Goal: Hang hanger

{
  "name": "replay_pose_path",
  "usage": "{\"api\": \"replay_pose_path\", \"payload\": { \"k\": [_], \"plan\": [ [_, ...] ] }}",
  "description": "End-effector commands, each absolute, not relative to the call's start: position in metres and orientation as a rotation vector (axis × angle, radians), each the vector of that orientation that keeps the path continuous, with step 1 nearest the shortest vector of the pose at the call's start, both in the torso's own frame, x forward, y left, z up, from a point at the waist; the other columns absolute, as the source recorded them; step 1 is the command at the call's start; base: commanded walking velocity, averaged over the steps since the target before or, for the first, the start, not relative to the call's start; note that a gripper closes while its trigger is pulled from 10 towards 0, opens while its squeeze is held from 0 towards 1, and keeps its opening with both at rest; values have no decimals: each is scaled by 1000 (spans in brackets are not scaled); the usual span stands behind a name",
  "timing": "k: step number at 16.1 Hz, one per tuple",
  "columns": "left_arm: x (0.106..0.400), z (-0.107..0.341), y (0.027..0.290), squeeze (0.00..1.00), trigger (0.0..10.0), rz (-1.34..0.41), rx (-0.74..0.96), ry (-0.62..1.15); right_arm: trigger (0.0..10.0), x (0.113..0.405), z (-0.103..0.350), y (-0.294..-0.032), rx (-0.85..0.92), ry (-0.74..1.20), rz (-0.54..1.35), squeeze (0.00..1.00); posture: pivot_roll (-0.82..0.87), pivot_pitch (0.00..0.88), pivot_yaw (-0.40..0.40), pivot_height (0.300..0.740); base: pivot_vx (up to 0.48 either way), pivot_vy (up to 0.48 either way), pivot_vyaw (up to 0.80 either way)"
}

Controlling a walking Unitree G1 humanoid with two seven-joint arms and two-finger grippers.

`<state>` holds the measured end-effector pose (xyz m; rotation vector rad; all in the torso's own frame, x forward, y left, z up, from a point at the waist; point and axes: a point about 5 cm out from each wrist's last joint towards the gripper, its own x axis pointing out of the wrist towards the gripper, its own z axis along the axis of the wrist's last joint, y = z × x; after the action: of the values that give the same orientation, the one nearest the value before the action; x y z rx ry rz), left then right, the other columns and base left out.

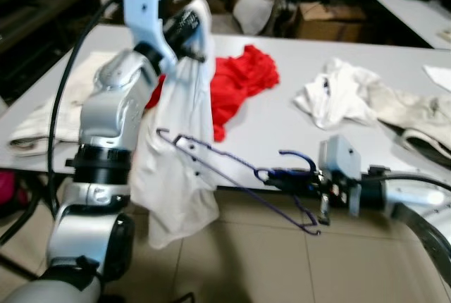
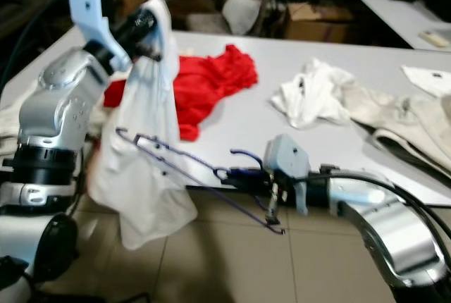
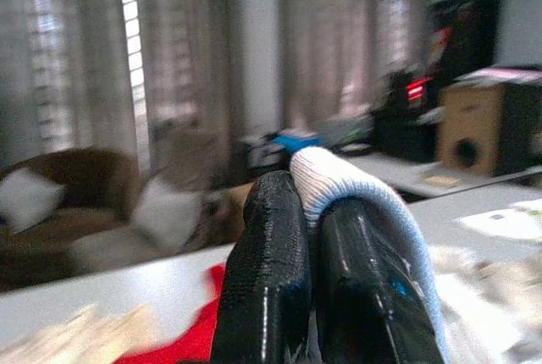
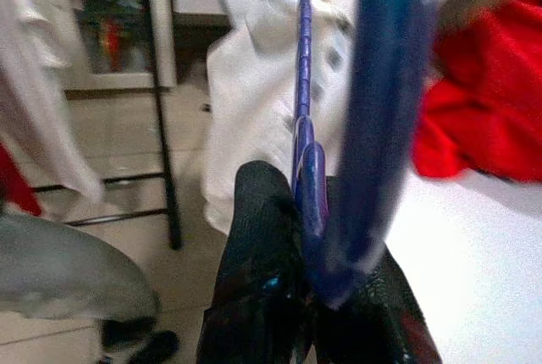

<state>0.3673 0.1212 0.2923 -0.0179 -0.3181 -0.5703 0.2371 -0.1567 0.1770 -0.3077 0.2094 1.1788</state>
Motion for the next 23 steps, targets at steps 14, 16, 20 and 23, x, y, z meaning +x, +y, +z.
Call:
{"api": "replay_pose_path", "payload": {
  "k": [14, 16, 20, 23],
  "plan": [
    [325, 348, 98, 0, 10000, -832, -64, -475, 10000, 294, 191, -160, -413, 99, 939, 0, -44, 0, -16, 740, 181, 0, 0],
    [311, 363, 95, 0, 10000, -914, -123, -564, 10000, 346, 217, -184, -450, 23, 638, 0, -51, 0, -13, 740, 0, 0, 0],
    [311, 374, 100, 0, 10000, -889, -176, -634, 10000, 400, 336, -197, -423, -324, 260, 0, -59, 0, -20, 740, 0, 0, 0],
    [316, 378, 114, 0, 10000, -791, -206, -668, 10000, 404, 372, -181, -386, -473, 254, 0, -50, 0, -39, 740, 0, 0, 0]
  ]
}}
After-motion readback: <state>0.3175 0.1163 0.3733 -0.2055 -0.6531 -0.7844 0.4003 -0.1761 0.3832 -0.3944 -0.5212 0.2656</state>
